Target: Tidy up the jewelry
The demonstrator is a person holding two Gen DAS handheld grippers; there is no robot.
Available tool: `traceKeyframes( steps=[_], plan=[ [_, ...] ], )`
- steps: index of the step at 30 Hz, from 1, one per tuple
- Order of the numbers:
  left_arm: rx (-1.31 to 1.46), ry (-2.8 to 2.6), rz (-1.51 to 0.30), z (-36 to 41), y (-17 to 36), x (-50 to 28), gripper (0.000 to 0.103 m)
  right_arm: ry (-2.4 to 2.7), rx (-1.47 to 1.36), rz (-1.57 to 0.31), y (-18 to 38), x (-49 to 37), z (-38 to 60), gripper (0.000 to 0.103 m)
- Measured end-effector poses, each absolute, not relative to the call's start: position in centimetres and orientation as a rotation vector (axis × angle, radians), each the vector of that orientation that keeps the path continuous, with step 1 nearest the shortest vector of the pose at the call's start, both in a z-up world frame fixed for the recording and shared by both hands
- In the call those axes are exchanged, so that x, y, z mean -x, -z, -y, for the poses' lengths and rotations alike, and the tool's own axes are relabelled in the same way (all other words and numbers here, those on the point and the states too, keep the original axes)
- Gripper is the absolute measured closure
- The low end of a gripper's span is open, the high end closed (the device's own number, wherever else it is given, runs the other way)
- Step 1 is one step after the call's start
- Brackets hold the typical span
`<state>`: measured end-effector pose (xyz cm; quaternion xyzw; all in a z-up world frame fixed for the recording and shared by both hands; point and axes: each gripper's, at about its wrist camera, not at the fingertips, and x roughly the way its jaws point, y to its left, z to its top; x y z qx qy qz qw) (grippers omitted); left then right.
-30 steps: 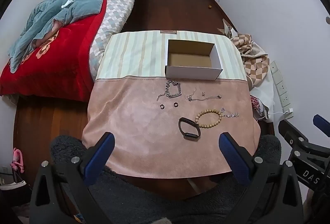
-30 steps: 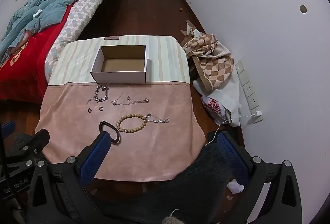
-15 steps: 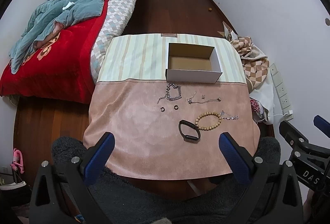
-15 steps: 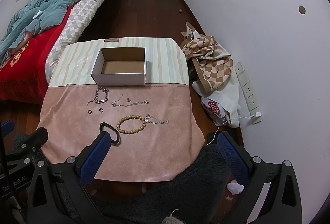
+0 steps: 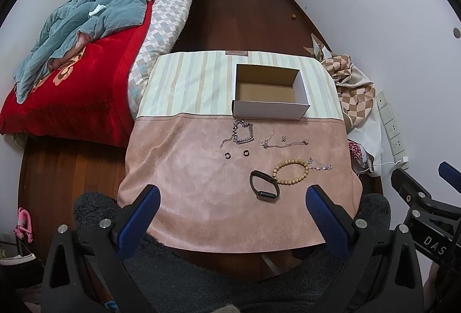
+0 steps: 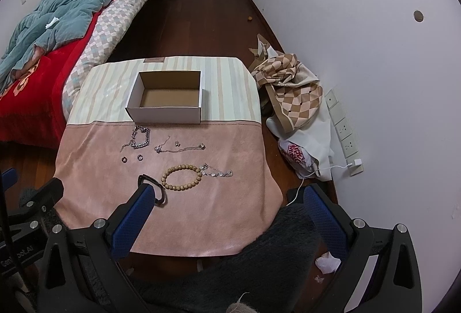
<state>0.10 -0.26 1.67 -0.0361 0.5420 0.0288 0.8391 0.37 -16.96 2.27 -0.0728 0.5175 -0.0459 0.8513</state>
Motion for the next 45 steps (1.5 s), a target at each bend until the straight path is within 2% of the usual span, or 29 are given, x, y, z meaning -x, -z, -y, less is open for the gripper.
traceKeyframes(
  steps=[45],
  plan=[
    [0.075,-0.063,-1.124,0.2,-2.2,0.7,0.000,0.102,0.153,-1.061,-3.5,-0.3,17.4,0.000]
  ],
)
